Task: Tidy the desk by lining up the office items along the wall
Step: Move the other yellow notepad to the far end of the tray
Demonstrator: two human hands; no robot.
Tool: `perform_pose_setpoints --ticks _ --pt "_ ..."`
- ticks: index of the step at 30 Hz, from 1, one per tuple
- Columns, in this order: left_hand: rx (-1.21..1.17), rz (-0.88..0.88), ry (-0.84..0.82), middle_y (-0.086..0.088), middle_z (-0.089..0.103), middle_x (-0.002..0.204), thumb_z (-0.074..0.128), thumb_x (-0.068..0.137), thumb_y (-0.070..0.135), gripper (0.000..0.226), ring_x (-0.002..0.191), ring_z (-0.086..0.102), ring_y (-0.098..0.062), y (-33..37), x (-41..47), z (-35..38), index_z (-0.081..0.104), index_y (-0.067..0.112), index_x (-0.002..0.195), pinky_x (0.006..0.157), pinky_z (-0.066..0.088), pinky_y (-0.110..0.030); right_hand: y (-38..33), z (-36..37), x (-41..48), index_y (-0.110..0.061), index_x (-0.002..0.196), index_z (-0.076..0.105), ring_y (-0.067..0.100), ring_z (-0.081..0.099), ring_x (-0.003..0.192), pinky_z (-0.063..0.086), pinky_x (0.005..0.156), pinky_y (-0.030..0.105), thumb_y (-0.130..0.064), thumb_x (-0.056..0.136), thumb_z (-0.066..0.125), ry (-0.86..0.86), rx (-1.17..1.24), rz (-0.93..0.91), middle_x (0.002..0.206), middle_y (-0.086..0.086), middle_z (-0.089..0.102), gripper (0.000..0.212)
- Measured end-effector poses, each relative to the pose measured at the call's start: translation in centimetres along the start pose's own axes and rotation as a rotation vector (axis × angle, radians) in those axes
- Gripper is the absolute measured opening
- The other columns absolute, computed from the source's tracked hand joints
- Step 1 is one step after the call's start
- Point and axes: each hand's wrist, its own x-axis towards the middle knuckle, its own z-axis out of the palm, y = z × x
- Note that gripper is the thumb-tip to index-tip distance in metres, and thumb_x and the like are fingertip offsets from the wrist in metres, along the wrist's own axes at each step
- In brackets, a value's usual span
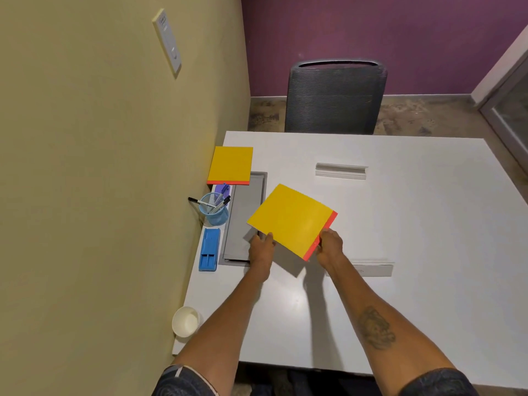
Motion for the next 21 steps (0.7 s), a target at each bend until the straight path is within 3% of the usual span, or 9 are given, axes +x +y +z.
perform_pose_setpoints --ticks 2,3,5,8,10,14,18,21 --pt "-0.179 0.016 -0.041 -0.015 0.065 0.115 0.054 0.097 0.015 0.034 0.098 0.066 -0.026 0.8 0.2 0.3 0.056 0.003 0.128 0.088 0.056 -0.036 0.5 0.5 -0.2 -0.011 0.083 0.054 0.016 0.048 0.059 0.046 0.048 0.021 0.004 0.095 0.038 -0.024 0.065 0.037 0.071 0.007 0.052 0.026" --pt "-0.225 0.033 -0.043 -0.016 0.065 0.118 0.055 0.097 0.010 0.032 0.104 0.066 -0.029 1.3 0.2 0.5 0.058 0.003 0.127 0.087 0.056 -0.036 0.7 0.8 -0.2 -0.009 0.092 0.057 0.017 0.054 0.067 0.053 0.061 0.025 0.005 0.096 0.037 -0.049 0.121 0.051 0.078 0.009 0.057 0.025" --pt "-0.293 0.049 -0.026 -0.015 0.066 0.119 0.056 0.095 0.002 0.030 0.109 0.064 -0.030 2.1 0.3 0.7 0.060 0.002 0.125 0.091 0.056 -0.040 1.2 1.6 -0.2 -0.006 0.113 0.055 0.023 0.061 0.089 0.053 0.089 0.038 0.005 0.099 0.035 -0.106 0.216 0.074 0.100 0.013 0.063 0.026" --pt "-0.372 0.038 0.004 -0.014 0.066 0.124 0.058 0.091 -0.005 0.039 0.112 0.064 -0.031 2.6 1.1 1.1 0.057 0.004 0.129 0.101 0.050 -0.049 1.8 2.8 -0.1 -0.004 0.127 0.050 0.024 0.061 0.098 0.045 0.103 0.044 0.003 0.101 0.033 -0.146 0.295 0.091 0.115 0.016 0.060 0.031" --pt "-0.407 0.050 0.024 -0.012 0.067 0.124 0.058 0.091 -0.006 0.041 0.113 0.064 -0.030 2.8 1.6 1.1 0.057 0.008 0.130 0.103 0.049 -0.049 1.9 3.2 0.2 -0.004 0.126 0.050 0.023 0.061 0.099 0.047 0.102 0.043 0.002 0.101 0.036 -0.172 0.325 0.094 0.113 0.015 0.061 0.029" --pt "-0.377 0.110 0.027 -0.010 0.065 0.127 0.052 0.095 -0.004 0.045 0.110 0.063 -0.024 4.5 2.2 0.2 0.054 0.010 0.137 0.094 0.052 -0.035 0.9 3.0 1.0 -0.008 0.117 0.057 0.022 0.063 0.097 0.059 0.082 0.032 0.002 0.096 0.048 -0.177 0.341 0.090 0.105 0.011 0.065 0.025" --pt "-0.295 0.149 0.022 -0.012 0.064 0.129 0.054 0.094 -0.005 0.044 0.116 0.062 -0.027 6.3 4.0 -0.7 0.054 0.007 0.136 0.101 0.050 -0.039 -0.7 2.8 2.6 -0.007 0.126 0.058 0.023 0.065 0.100 0.057 0.088 0.035 -0.011 0.096 0.055 -0.129 0.300 0.026 0.117 0.012 0.066 0.031" --pt "-0.235 0.162 0.021 -0.012 0.064 0.128 0.055 0.094 -0.002 0.039 0.106 0.062 -0.022 7.7 5.2 -1.5 0.054 0.007 0.132 0.095 0.052 -0.037 -2.2 3.6 3.2 -0.006 0.126 0.059 0.021 0.065 0.090 0.055 0.085 0.031 -0.013 0.096 0.055 -0.127 0.168 -0.040 0.109 0.011 0.067 0.032"
